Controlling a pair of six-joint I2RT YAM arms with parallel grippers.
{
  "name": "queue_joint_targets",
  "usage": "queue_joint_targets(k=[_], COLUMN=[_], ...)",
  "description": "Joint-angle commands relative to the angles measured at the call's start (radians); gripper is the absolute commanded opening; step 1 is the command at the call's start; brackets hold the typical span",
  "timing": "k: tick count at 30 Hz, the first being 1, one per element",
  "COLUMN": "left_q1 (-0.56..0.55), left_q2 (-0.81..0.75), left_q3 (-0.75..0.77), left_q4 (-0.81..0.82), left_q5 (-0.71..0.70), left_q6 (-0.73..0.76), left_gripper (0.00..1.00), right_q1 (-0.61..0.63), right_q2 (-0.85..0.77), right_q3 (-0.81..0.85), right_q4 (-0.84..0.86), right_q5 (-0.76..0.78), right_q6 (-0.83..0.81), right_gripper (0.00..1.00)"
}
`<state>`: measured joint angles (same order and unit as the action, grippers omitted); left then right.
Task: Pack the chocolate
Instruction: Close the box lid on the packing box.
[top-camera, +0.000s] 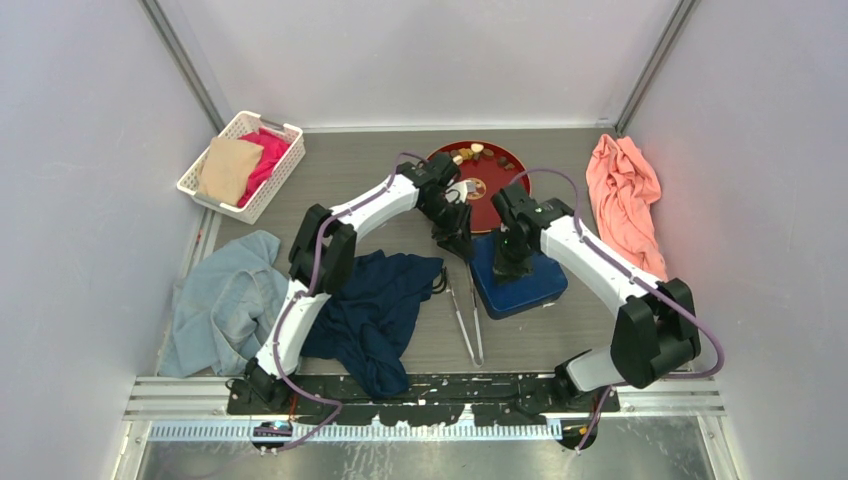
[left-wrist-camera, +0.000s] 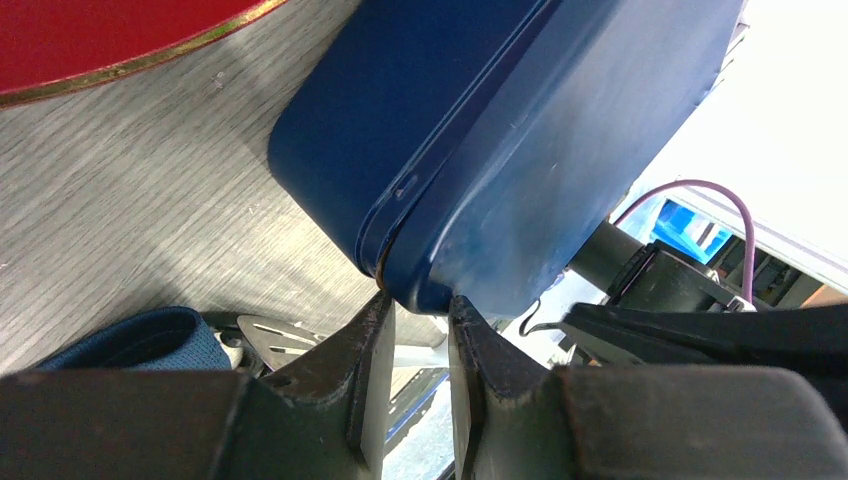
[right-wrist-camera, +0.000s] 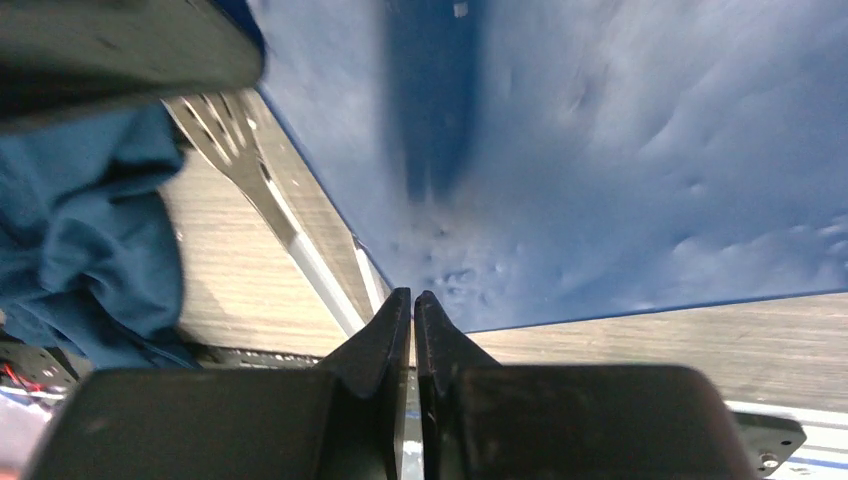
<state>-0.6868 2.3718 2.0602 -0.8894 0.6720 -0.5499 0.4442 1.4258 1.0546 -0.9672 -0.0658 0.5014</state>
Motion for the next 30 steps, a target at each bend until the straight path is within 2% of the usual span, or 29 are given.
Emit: queue_joint_targets(k=[1,4,9,13,21,30], left_q1=[0.018,0.018,0.021,0.026,0.025,0.026], left_q2=[0.056,0.054,0.021,-0.017,-0.056,-0.083], left_q3=[0.011,0.035,0.106,0.145,0.153,0.161], left_q4=[-0.070,-0.080,-0.099,-0.091,-0.062,-0.074], left_q5=[-0.130,-0.125,-0.153,-0.202,-0.226,-0.267], left_q6=[0.043,0.044,0.045,0.025,0.011,0.044], left_gripper=[0.26,0.26,0.26,0.26,0.25,0.50], right_q1=[0.002,-0.041,-0.240,-0.344,-0.385,-0.420], right_q2=[-0.025,-0.022,0.055,0.159,0.309,0.345], right_q3=[0.121,0.161,0.233,0.335,0.467,0.484], right_q4=[-0.016,-0.012,0.015,0.024,0.062,0.100], right_q5=[0.118,0.155,0.108,0.112,0.108,0.080], right_q6=[-0.014,-0.012,0.003,0.039,0.043,0.061], right_gripper=[0.12,0.12,0.12,0.12,0.12,0.12])
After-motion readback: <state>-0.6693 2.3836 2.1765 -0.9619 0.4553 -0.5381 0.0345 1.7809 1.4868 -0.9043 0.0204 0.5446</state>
